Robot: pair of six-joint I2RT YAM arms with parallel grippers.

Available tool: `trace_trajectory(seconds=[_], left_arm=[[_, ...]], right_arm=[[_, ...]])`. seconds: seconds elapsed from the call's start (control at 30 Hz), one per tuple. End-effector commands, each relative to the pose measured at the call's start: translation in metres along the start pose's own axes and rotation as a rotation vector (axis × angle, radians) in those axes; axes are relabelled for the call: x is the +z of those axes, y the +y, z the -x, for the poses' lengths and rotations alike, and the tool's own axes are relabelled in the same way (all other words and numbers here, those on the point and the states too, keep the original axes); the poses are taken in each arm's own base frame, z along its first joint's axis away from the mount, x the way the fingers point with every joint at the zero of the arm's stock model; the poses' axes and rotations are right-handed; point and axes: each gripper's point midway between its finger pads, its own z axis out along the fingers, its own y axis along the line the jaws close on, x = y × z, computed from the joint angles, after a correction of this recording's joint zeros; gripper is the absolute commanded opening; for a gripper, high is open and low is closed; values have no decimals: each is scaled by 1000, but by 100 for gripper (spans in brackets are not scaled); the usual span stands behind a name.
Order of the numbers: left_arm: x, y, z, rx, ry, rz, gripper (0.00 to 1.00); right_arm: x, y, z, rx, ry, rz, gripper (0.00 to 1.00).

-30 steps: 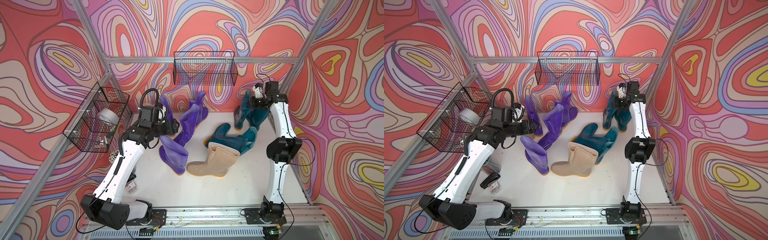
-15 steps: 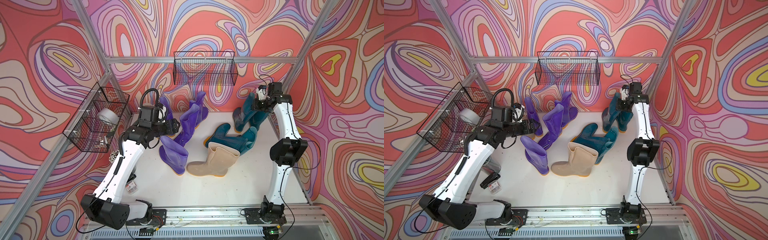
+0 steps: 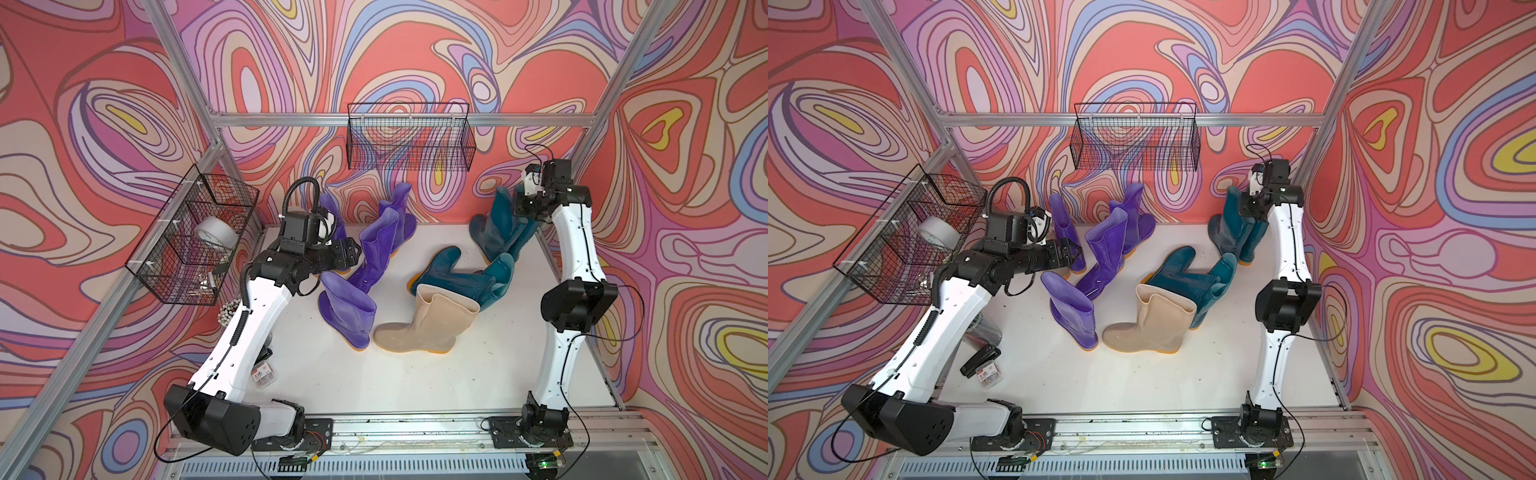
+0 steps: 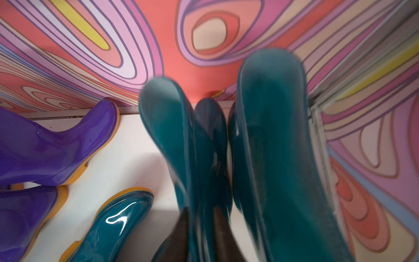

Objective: Match and arrange rain boots in pairs
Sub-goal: Pair a pair of rain boots at the corner of the board, then pick up the rain boot at the center of the board.

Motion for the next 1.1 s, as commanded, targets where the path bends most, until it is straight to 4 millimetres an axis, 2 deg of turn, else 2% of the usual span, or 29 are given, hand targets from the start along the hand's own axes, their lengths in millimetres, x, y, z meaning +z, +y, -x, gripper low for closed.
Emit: trace_trajectory(seconds=[0.0, 0.07, 0.17, 0.27, 0.37, 0.53, 0.67, 0.73, 0.87, 1.07], left_arm=[[-4, -8, 10, -1, -31, -27, 84], [-4, -8, 9, -5, -28, -25, 84], [-6, -9, 9, -6, -33, -29, 84], [-10, -10, 10, -3, -41, -33, 85], [-15, -11, 9, -4, -51, -37, 85], [-23, -12, 3, 3, -61, -50, 85], [-31, -13, -2, 16, -68, -58, 85], [-34, -13, -5, 20, -74, -69, 85], [-36, -12, -14, 16, -82, -90, 86], [-36, -9, -33, 21, -55, -108, 86]], right_arm=[[-14, -5, 16, -20, -63, -31, 34], [-18, -2, 15, -6, -70, -25, 48], [-37, -2, 28, 44, -137, -37, 52], [-68, 5, 51, 139, -250, -12, 55], [-94, 13, 64, 258, -340, 15, 59], [-122, 39, 64, 288, -387, -2, 62], [-164, 55, 60, 315, -443, 5, 63], [-178, 67, 47, 330, -449, 35, 63], [-191, 84, 10, 337, -379, 60, 63], [-202, 95, -68, 360, -227, 59, 62]])
